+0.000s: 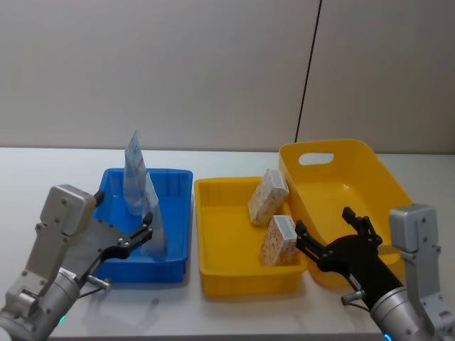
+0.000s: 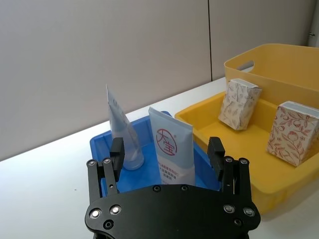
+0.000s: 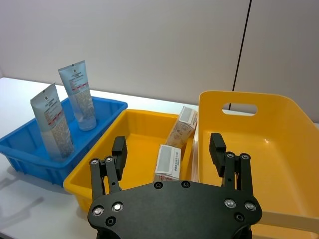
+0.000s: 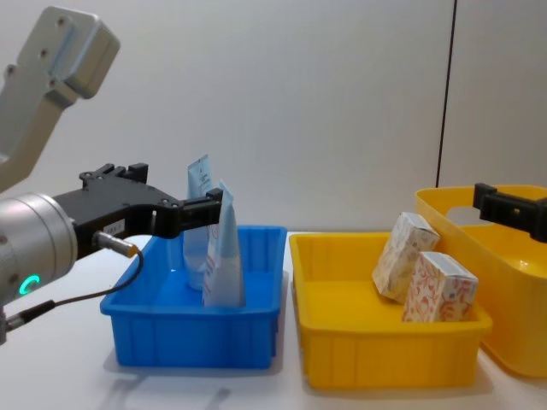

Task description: Bimanual collaborative sorting of washing and personal care products

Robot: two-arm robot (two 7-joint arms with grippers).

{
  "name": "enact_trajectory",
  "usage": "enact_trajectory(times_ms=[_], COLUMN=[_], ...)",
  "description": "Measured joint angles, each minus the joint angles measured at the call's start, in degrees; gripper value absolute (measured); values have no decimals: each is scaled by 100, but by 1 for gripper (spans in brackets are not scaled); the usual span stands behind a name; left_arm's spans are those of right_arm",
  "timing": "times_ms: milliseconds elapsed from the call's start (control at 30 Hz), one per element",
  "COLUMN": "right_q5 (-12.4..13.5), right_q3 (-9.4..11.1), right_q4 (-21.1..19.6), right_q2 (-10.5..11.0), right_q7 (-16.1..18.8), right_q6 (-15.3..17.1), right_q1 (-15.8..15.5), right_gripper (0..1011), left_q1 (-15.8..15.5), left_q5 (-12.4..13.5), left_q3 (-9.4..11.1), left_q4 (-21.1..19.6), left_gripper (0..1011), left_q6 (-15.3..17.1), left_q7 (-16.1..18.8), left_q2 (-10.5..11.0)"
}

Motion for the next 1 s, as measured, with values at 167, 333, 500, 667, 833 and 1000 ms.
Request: enact_trajectory(times_ms=[167,333,500,667,833,1000], right_q5=[0,0,0,0,0,0], right_q3=[0,0,0,0,0,0], right_q4=[0,0,0,0,0,0], right_q2=[0,0,0,0,0,0], right_q7=[0,0,0,0,0,0], right_q6=[0,0,0,0,0,0], right_q1=[0,0,0,0,0,0], right_gripper=[1002,1002,1002,1002,1002,1002], left_q1=[43,68,46,-55,-172,-309], left_q5=[-163,-316,-425,-497,-521,-522], left_q3=[-86,-138,-141,-80,-10,72], left_q4=[-58,-95,-94,4,139,327], left_gripper=[1001,1001,1001,1001,1001,1001], left_q6=[108,216,306,391,465,525], left_q7=[-164,-359,-570,-802,-982,-1132], left_q2=[66,123,139,122,74,-6])
